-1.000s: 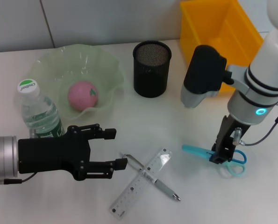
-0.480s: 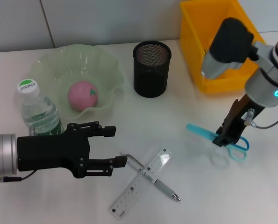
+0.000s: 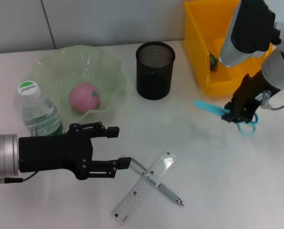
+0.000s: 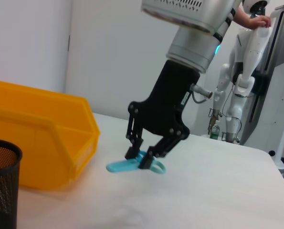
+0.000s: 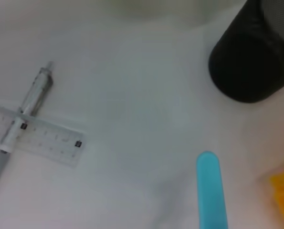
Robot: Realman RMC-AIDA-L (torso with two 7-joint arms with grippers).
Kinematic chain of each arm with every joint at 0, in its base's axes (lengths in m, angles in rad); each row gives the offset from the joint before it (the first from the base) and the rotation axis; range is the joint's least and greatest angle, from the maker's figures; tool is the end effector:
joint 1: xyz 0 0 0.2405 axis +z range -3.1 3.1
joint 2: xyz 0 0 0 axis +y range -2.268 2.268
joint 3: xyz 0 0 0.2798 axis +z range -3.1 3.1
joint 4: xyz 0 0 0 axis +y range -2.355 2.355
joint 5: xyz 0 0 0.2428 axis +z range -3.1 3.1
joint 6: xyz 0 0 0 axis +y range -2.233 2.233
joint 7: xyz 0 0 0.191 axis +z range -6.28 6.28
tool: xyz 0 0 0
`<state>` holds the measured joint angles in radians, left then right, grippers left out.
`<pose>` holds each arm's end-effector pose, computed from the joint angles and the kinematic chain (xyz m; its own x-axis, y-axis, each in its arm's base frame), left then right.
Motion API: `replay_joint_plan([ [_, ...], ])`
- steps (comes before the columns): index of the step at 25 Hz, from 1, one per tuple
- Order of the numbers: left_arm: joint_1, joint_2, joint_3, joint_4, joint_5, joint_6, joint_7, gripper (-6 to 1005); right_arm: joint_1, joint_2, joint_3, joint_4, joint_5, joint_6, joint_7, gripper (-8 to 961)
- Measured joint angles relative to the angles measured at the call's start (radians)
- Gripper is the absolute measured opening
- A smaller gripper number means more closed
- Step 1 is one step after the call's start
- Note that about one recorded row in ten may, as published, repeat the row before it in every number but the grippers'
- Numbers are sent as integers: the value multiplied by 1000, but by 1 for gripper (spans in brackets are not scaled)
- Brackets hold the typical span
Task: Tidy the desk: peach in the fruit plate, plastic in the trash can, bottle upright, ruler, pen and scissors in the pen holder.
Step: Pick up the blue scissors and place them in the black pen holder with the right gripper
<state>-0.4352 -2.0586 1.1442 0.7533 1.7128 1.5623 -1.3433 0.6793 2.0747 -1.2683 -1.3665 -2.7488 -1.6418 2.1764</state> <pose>-0.2449 0.3482 -0.0810 0.8527 0.2185 0.4745 0.2603 -0.9652 -0.0232 0.2079 0.4274 -0.0120 0.8282 -0.3792 0.4126 -0.2047 -0.8901 -0.4072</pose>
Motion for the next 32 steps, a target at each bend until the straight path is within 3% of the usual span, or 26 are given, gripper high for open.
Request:
replay_joint_plan([
  [13, -12, -3, -13, 1, 0, -2, 8, 815, -54, 6, -23, -229, -85, 108, -126, 221],
  [24, -17, -8, -15, 3, -7, -26, 36, 814, -59, 6, -89, -282, -170, 224, -181, 221],
  [27, -19, -8, -15, 2, -7, -29, 36, 814, -65, 6, -70, -276, -142, 245, -182, 221],
  [32, -22, -9, -15, -5, -34, -31, 36, 815, -82, 4, 32, -272, 38, 238, -183, 221],
])
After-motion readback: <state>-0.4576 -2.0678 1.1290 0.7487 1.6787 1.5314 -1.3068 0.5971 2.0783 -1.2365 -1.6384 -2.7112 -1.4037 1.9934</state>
